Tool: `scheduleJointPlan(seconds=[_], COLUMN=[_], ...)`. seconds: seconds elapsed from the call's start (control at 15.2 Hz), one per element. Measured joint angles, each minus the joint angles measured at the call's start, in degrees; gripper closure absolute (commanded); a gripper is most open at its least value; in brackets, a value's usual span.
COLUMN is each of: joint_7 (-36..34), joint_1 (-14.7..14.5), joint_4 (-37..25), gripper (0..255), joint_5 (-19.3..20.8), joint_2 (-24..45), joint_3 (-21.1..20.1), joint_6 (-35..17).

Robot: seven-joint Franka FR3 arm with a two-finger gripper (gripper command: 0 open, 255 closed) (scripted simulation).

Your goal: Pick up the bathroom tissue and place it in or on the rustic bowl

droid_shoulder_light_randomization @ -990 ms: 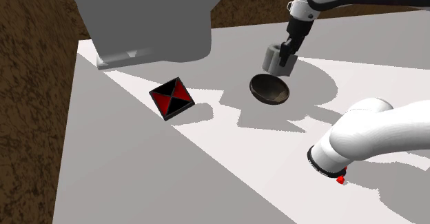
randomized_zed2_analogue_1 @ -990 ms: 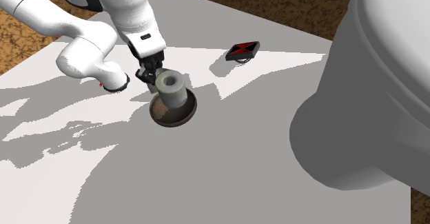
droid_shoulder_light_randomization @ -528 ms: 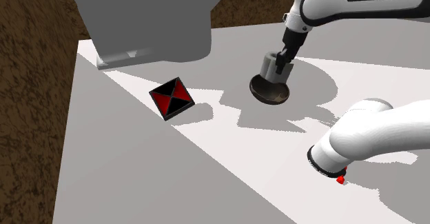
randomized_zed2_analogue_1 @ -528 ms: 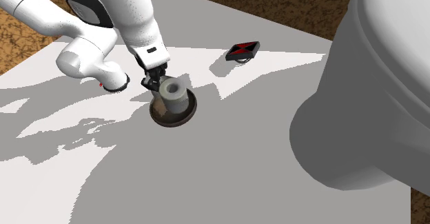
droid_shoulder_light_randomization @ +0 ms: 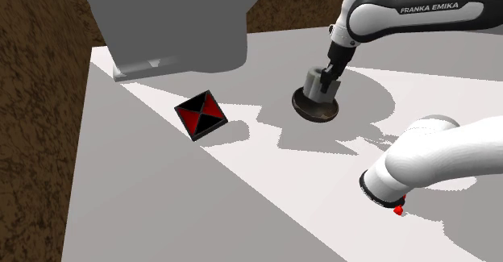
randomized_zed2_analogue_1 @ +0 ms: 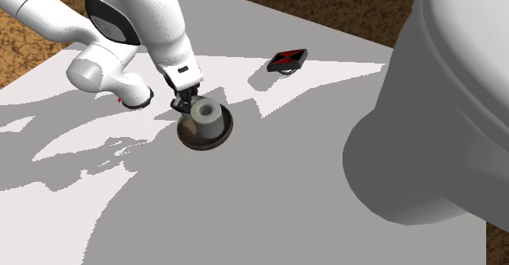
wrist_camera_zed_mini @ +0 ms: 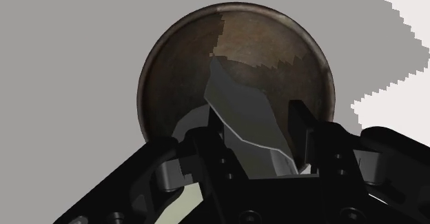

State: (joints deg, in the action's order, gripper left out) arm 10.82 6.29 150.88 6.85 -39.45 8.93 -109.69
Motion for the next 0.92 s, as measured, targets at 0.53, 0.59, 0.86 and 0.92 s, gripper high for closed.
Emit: scheduleJointPlan(seconds=[0.53,0.59,0.86,0.92], joint_7=[0.0,0.0,0.0,0.0], joint_1=[0.0,0.0,-0.2,-0.3], joint_4=[0.0,0.0,-3.6,-4.8], gripper=[0,0,0,0], joint_5=[0.0,0.0,-0.4,-0.5], joint_2=[0.0,0.0,-0.6,-0.7], joint_3=[0.0,0.0,-0.5,-0.6], joint_6=[-0.1,-0.1,4.1,5.4])
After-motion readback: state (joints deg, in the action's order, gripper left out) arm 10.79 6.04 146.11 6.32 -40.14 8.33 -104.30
